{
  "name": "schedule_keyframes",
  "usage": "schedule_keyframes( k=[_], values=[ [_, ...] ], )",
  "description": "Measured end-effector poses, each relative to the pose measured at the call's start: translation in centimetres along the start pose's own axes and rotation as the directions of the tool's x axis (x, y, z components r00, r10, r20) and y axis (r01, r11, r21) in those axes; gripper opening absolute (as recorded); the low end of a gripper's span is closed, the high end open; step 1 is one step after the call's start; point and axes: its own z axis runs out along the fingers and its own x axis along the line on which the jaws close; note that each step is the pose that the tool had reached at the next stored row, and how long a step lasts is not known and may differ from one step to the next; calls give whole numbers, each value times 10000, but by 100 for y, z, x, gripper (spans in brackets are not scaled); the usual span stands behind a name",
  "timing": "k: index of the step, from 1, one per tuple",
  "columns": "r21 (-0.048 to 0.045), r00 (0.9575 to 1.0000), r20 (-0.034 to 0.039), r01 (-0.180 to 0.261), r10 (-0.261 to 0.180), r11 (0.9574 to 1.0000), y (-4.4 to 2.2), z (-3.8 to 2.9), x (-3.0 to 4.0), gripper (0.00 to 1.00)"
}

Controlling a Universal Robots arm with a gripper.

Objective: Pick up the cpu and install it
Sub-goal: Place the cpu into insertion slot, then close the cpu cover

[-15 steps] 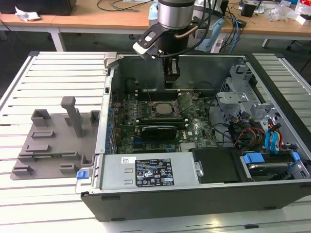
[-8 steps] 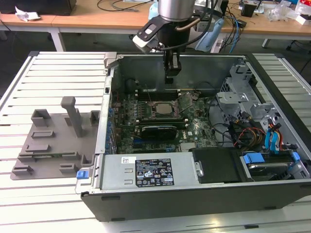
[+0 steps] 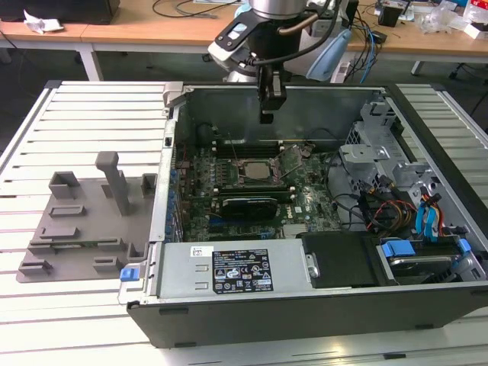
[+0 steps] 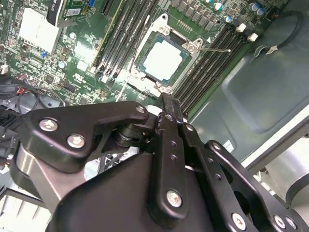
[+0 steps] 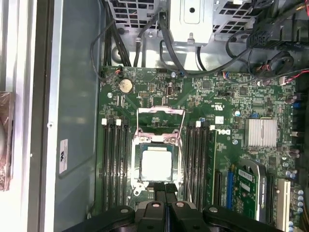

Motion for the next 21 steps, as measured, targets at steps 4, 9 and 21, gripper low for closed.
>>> schedule_keyframes(
  k=[4, 9, 21],
  values=[
    [290, 10000, -8, 8, -8, 9996, 15, 1, 0, 11],
    [291, 10000, -9, 9, -8, 9996, 16, 1, 0, 11],
    [295, 10000, -8, 9, -8, 9996, 218, 3, -7, 11]
  ],
)
